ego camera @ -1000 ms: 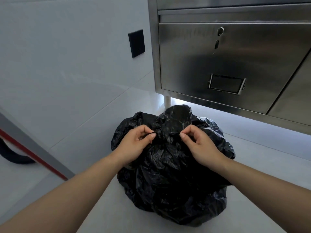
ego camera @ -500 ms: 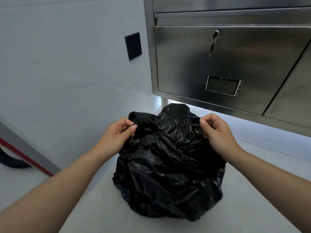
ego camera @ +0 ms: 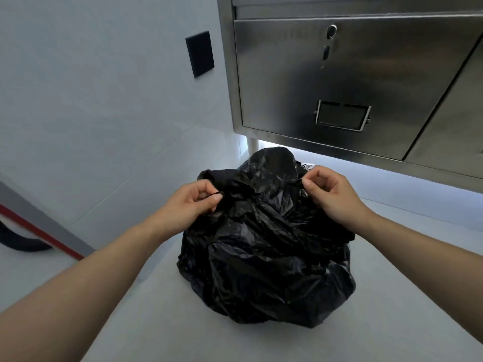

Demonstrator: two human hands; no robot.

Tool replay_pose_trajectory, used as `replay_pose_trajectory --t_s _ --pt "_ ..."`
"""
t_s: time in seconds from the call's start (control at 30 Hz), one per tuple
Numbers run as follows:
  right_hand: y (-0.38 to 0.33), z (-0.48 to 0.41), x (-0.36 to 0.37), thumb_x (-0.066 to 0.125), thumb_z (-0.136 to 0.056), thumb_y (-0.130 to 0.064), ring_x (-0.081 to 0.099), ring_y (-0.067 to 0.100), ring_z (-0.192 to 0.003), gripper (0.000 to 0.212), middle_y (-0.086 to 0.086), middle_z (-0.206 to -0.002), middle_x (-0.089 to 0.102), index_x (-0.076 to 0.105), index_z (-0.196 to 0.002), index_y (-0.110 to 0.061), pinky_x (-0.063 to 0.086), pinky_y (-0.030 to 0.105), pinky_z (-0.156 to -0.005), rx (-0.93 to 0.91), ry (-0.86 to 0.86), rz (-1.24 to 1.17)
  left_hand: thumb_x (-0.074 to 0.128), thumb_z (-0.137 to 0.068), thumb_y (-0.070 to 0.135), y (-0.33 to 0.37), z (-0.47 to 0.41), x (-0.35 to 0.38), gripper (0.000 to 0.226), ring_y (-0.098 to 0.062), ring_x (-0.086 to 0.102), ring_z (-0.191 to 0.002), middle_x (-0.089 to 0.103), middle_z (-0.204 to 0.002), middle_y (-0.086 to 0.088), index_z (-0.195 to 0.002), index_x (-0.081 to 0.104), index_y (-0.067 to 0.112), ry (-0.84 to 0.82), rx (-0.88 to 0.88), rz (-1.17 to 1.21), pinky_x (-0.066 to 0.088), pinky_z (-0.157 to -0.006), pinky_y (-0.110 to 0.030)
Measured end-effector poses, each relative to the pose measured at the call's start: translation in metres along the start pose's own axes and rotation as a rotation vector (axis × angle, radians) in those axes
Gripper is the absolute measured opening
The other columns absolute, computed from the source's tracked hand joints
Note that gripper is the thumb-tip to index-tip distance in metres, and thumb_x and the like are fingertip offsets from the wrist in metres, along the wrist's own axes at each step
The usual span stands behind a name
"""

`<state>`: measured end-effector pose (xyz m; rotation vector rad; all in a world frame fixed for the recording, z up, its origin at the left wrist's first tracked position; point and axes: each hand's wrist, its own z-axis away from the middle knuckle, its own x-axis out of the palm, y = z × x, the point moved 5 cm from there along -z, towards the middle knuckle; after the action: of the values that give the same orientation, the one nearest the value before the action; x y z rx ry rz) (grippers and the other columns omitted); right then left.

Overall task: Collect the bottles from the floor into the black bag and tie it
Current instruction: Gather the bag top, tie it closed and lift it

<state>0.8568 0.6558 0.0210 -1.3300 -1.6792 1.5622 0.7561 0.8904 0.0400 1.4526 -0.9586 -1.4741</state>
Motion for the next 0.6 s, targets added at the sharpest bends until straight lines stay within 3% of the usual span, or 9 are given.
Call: replay_pose_trajectory --t_s 0.13,0.27,0.37,0.5,0.6 --pt "0.016 0.003 -0.013 0.055 -0.092 -0.013 0.038 0.003 -0.047 0.025 -0.01 -0.053 0.048 0.057 -0.072 -0.029 0.033 0.013 -0.051 0.052 0.028 0.053 0.051 -0.091 0.002 -0.021 0.006 -0.013 0.021 -0.002 0.045 -0.051 0.053 -0.055 0.007 -0.071 0.051 0.009 0.068 -0.068 -0.035 0.036 -0.055 -0.016" --pt "0.027 0.009 -0.04 0.054 -0.092 -0.011 0.039 0.011 -0.052 0.02 -0.001 -0.057 0.049 0.056 -0.074 -0.019 0.034 0.024 -0.054 0.07 0.124 0.108 0.048 -0.092 0.0 -0.038 0.017 -0.045 0.021 -0.006 0.047 -0.049 0.048 -0.06 -0.009 -0.072 0.049 0.004 0.186 -0.141 0.005 0.04 -0.064 -0.028" --pt "0.033 0.01 -0.046 0.054 -0.092 -0.012 0.043 0.016 -0.059 0.016 0.008 -0.064 0.052 0.056 -0.076 -0.015 0.036 0.027 -0.059 0.075 0.14 0.115 0.048 -0.093 0.003 -0.039 0.018 -0.047 0.02 -0.011 0.046 -0.053 0.048 -0.06 -0.007 -0.073 0.049 0.005 0.207 -0.148 0.035 0.04 -0.064 -0.026" --pt "0.022 0.005 -0.037 0.054 -0.093 -0.014 0.041 0.0 -0.048 0.022 -0.016 -0.052 0.049 0.054 -0.073 -0.024 0.034 0.01 -0.052 0.041 0.167 0.073 0.049 -0.094 0.008 -0.026 0.006 -0.04 0.019 -0.015 0.046 -0.058 0.05 -0.063 -0.006 -0.074 0.05 0.008 0.248 -0.099 0.064 0.042 -0.062 -0.023" --pt "0.009 -0.002 -0.028 0.053 -0.093 -0.017 0.043 0.0 -0.05 0.023 -0.019 -0.053 0.052 0.054 -0.072 -0.028 0.037 0.014 -0.054 0.023 0.162 0.039 0.05 -0.093 0.01 -0.02 -0.002 -0.034 0.019 -0.004 0.052 -0.052 0.054 -0.062 0.0 -0.074 0.053 0.011 0.265 -0.07 0.068 0.046 -0.057 -0.012"
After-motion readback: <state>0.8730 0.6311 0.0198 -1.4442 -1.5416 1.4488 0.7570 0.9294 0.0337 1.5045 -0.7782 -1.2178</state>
